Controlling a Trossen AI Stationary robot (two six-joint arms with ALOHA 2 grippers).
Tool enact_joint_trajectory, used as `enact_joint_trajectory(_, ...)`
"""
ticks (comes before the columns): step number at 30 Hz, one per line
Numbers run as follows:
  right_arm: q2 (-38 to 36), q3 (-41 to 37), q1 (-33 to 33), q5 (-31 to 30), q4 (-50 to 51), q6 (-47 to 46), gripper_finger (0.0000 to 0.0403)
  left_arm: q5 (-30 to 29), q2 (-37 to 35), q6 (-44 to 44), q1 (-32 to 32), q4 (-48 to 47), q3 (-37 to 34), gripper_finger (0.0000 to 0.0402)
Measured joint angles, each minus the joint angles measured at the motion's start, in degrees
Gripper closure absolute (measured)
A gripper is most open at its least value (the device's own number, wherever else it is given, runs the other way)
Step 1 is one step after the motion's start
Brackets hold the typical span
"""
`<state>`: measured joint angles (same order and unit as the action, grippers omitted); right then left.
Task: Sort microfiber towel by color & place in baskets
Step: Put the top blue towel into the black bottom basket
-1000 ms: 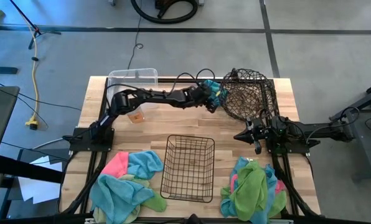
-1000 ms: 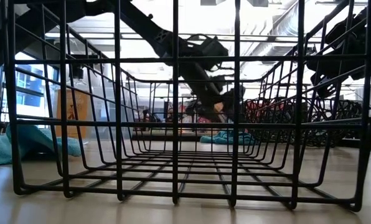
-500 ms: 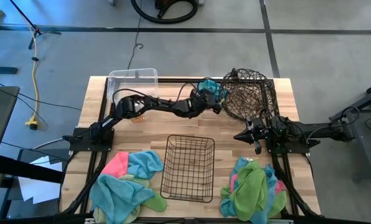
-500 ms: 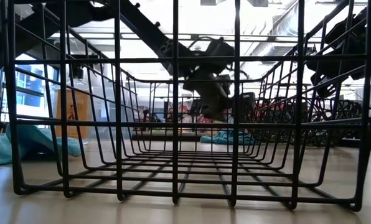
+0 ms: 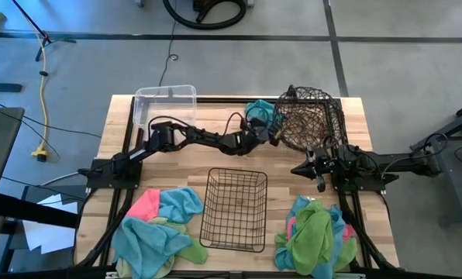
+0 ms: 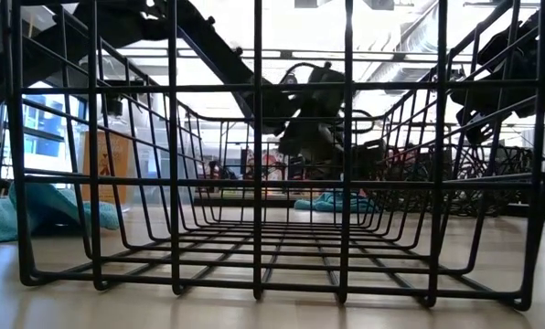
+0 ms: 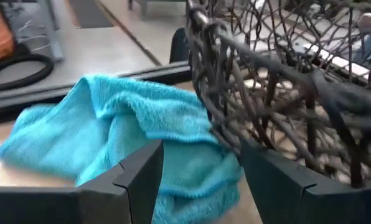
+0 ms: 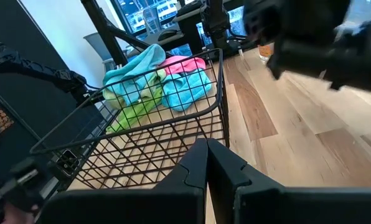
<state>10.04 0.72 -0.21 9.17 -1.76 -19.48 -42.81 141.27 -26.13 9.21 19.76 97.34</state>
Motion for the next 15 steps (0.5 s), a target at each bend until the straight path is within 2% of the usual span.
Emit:
enact_joint_trajectory(2,0.0,0.0,0.0,0.0,0.0,0.0,0.0402,-2.1,0.1,-0.2,-0.3,0.1,0.0,0.0195)
enact_joint_trajectory(5,0.0,0.0,0.0,0.0,0.0,0.0,0.0402,-0.6,0.0,0.2,1.0,1.3,0.0,0.0195)
enact_joint_trajectory(11,0.0,0.0,0.0,0.0,0.0,0.0,0.0402,1.6,0.9,4.9,0.4,-4.5,-0.1,0.0195)
enact_joint_trajectory(15,0.0,0.0,0.0,0.0,0.0,0.0,0.0402,1.3,0.2,10.6,-0.4,-4.2,0.2,0.0195)
